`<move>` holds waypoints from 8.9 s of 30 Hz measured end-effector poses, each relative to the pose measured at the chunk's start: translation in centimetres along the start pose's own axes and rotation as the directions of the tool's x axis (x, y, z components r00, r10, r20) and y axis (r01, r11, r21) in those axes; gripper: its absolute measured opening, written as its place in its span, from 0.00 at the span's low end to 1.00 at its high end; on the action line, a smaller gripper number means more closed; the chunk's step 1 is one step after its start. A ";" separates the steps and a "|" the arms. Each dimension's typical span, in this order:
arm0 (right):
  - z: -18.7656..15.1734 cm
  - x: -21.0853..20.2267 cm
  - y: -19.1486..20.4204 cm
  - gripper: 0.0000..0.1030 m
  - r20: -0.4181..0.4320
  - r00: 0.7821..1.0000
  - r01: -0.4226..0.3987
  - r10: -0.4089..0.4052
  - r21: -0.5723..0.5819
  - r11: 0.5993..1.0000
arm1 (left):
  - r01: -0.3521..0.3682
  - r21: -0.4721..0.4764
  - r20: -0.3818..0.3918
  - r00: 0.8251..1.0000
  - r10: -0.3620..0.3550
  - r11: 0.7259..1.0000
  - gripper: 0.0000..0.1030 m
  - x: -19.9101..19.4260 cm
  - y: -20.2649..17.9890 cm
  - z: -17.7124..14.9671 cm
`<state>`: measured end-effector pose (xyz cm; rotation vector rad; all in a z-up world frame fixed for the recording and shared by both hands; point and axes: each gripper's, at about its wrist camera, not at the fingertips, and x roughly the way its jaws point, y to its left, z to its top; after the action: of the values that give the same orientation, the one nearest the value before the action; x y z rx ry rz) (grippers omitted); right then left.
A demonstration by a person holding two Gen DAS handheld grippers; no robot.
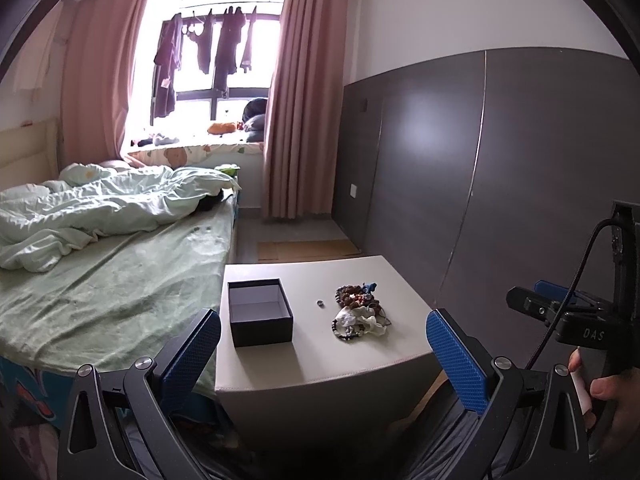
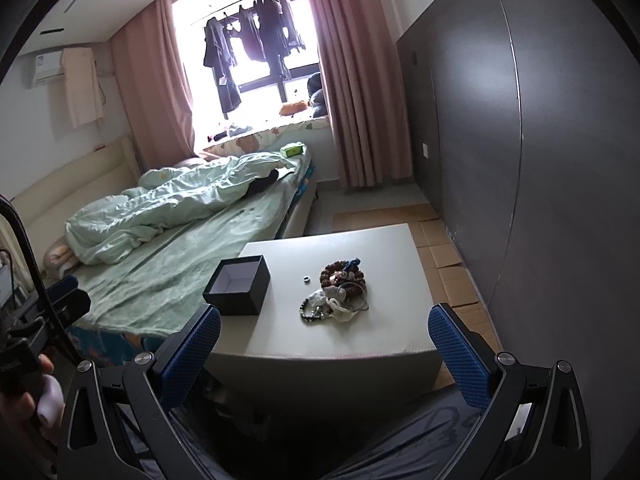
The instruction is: Organize jewelry
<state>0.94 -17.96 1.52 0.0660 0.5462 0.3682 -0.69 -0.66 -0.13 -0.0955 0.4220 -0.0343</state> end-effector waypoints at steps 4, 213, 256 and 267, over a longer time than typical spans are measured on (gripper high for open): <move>-0.1 0.0 0.5 1.00 -0.001 1.000 0.008 -0.008 -0.017 1.000 | -0.001 0.000 -0.002 1.000 0.001 1.000 1.00 0.0 0.1 -0.2; 3.4 33.5 13.0 0.68 -0.418 0.831 -0.383 0.368 0.051 0.922 | -0.093 -0.308 -0.390 0.920 -0.037 0.947 0.84 21.3 20.5 1.3; 2.4 18.5 -10.0 0.82 -0.221 0.973 -0.009 0.071 0.270 0.963 | 0.187 -0.140 -0.438 0.869 -0.230 0.972 0.82 27.4 3.0 3.6; 0.7 20.3 -12.9 0.80 -0.243 0.967 0.005 0.082 0.337 0.941 | 0.213 -0.145 -0.505 0.824 -0.258 0.966 0.67 32.4 0.7 2.9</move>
<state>21.58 -22.68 -9.96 0.3640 0.8599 0.3202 30.09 -1.40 -10.81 -0.2229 0.9579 -0.2947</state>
